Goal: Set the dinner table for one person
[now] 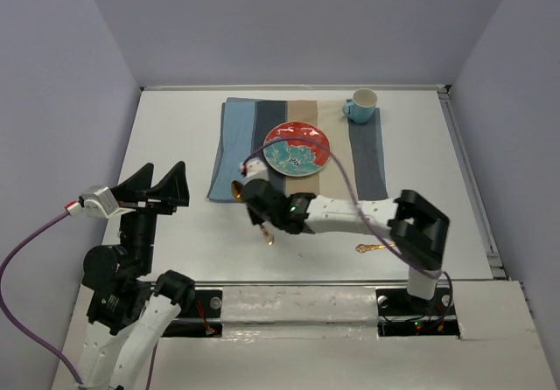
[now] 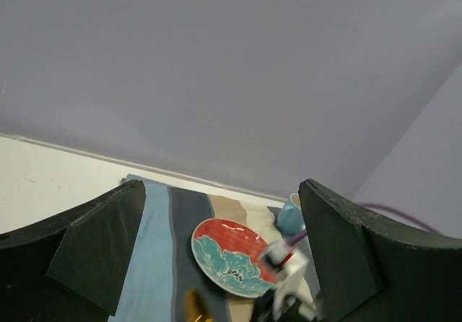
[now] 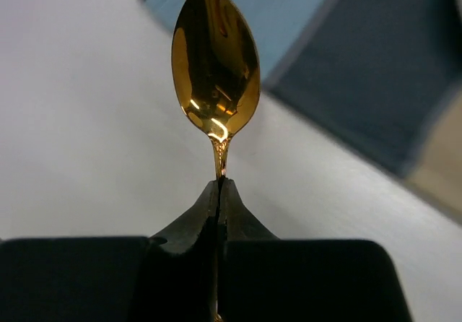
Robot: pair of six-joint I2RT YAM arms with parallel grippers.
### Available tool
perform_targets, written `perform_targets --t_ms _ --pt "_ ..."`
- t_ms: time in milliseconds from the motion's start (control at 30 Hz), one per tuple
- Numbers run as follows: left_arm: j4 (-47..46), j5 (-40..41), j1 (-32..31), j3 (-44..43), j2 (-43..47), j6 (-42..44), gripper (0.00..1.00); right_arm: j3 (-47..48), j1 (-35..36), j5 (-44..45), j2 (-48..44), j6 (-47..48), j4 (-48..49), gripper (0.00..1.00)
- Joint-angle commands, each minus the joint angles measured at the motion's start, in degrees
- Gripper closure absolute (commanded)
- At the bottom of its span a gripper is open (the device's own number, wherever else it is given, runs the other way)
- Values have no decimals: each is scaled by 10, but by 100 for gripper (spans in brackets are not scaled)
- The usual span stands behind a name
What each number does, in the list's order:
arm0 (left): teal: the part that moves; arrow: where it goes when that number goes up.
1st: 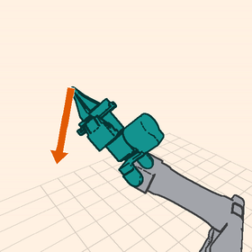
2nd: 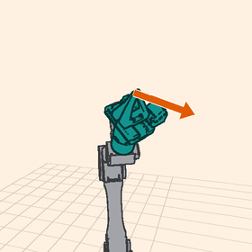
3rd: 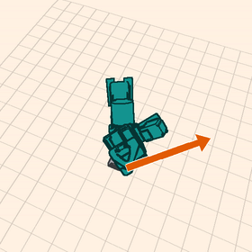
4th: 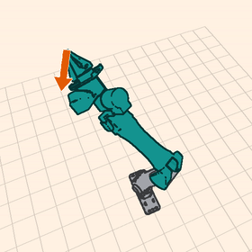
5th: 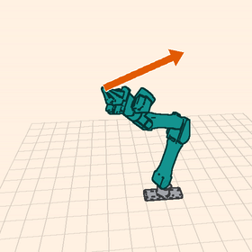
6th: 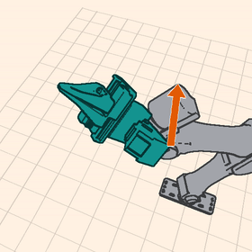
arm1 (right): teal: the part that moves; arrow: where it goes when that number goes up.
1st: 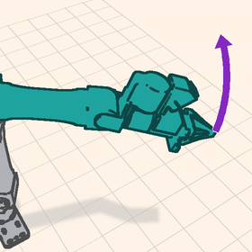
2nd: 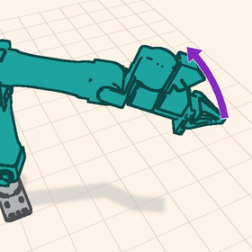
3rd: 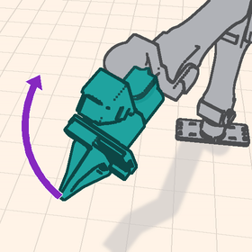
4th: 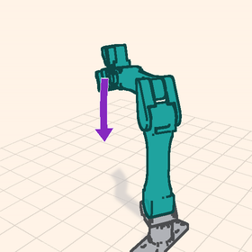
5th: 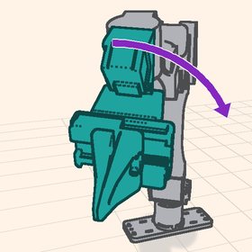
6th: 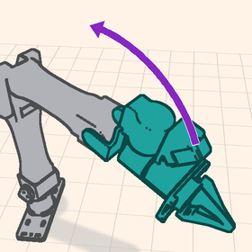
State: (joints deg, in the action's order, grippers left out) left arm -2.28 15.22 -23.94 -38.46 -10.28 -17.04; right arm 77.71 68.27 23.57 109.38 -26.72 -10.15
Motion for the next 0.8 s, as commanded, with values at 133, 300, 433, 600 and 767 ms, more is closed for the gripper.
perform_targets --t_ms 133,300,433,600,767 --pt "-24 -7 -8 -3 8 -1 1 -135 -232 24 -176 43 51 100" --pt "-25 -12 -12 -3 2 0 1 -148 -332 -29 -175 107 67 100" --pt "-25 -12 -15 -2 -4 1 1 -141 -398 -52 -152 117 81 100" --pt "-26 -16 -18 -1 -11 -1 1 -105 -466 -101 -92 121 95 100" --pt "-28 -20 -20 0 -21 0 1 -62 -488 -129 -32 125 95 100"
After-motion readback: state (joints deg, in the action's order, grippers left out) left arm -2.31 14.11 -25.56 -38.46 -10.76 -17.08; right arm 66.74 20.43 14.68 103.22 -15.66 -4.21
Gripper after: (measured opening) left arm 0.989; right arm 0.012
